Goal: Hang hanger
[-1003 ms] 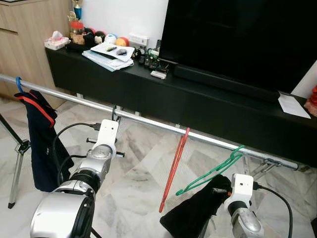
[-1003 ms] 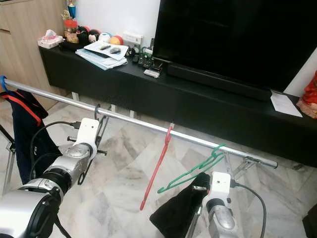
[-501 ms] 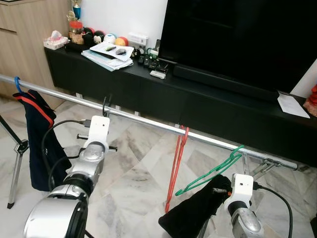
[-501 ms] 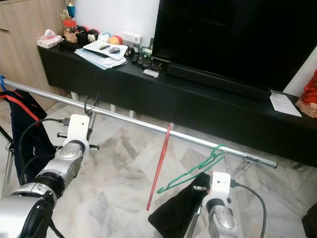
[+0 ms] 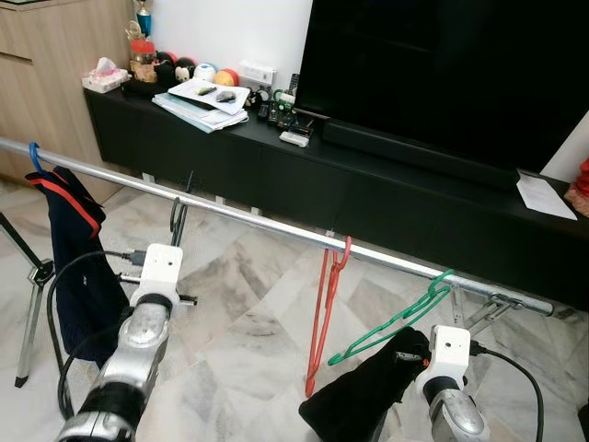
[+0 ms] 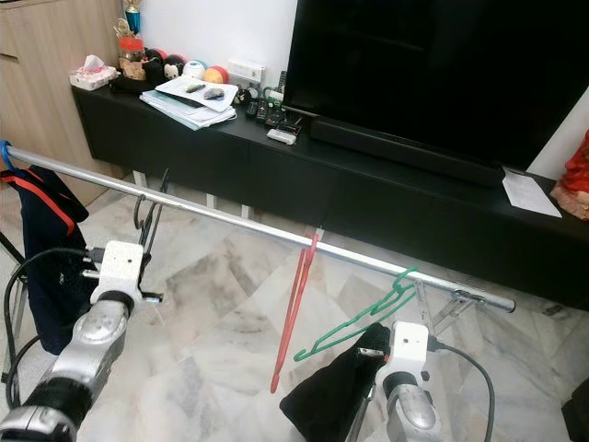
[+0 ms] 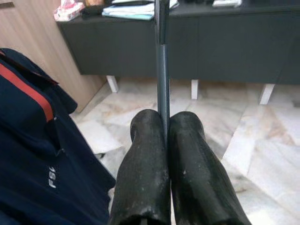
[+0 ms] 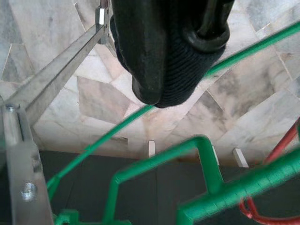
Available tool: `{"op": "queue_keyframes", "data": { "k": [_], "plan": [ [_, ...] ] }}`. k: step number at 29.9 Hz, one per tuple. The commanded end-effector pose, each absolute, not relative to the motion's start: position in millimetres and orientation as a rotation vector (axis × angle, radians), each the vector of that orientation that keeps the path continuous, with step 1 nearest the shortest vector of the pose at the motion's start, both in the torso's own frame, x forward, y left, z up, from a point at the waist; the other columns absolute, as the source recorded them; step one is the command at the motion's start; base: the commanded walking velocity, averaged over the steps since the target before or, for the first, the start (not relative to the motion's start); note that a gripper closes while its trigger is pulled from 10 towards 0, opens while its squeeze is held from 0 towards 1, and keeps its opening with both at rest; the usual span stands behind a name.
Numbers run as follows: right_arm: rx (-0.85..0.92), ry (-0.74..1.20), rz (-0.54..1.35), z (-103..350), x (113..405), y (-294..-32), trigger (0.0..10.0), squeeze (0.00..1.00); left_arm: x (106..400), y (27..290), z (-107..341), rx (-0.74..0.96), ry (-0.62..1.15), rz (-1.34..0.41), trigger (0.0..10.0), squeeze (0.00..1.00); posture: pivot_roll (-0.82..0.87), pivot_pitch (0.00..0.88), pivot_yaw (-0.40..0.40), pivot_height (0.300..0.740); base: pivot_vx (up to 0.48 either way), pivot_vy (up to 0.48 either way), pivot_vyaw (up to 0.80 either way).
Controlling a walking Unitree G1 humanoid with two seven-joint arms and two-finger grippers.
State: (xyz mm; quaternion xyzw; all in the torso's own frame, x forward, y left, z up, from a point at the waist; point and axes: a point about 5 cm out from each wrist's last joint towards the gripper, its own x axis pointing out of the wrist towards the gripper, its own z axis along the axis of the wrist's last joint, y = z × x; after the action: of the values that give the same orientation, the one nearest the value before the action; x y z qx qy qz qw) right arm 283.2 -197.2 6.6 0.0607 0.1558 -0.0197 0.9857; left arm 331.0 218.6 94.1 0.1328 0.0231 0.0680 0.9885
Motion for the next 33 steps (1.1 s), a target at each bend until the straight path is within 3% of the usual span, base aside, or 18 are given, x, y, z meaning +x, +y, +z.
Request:
{"op": "queue_keyframes", "data": {
  "k": [1, 7, 12, 29, 33],
  "plan": [
    [0.111, 0.282, -0.055, 9.5, 281.8, -198.4, 10.0, 0.00, 317.0, 213.8, 83.9, 0.242, 0.058, 0.109, 10.0, 0.00, 0.02, 0.042, -0.113, 0.740, 0.000, 0.000, 0.00],
    [0.115, 0.282, -0.087, 0.2, 267.0, -198.0, 10.0, 0.00, 278.5, 225.1, 61.3, 0.184, 0.110, 0.154, 10.0, 0.00, 0.01, 0.043, -0.039, 0.740, 0.000, 0.000, 0.00],
    [0.108, 0.290, -0.105, -6.8, 255.2, -197.0, 10.0, 0.00, 266.9, 233.0, 63.8, 0.178, 0.075, 0.183, 10.0, 0.00, 0.01, 0.038, -0.012, 0.740, 0.000, 0.000, 0.00],
    [0.075, 0.230, -0.113, -2.4, 241.2, -193.6, 10.0, 0.00, 256.7, 225.8, 62.5, 0.141, 0.108, 0.105, 10.0, 0.00, -0.01, 0.005, 0.036, 0.740, 0.000, 0.000, 0.00],
    [0.069, 0.220, -0.097, -1.0, 240.2, -192.1, 10.0, 0.00, 257.4, 225.2, 62.9, 0.137, 0.111, 0.102, 10.0, 0.00, -0.01, 0.000, 0.033, 0.740, 0.000, 0.000, 0.80]
  ]
}}
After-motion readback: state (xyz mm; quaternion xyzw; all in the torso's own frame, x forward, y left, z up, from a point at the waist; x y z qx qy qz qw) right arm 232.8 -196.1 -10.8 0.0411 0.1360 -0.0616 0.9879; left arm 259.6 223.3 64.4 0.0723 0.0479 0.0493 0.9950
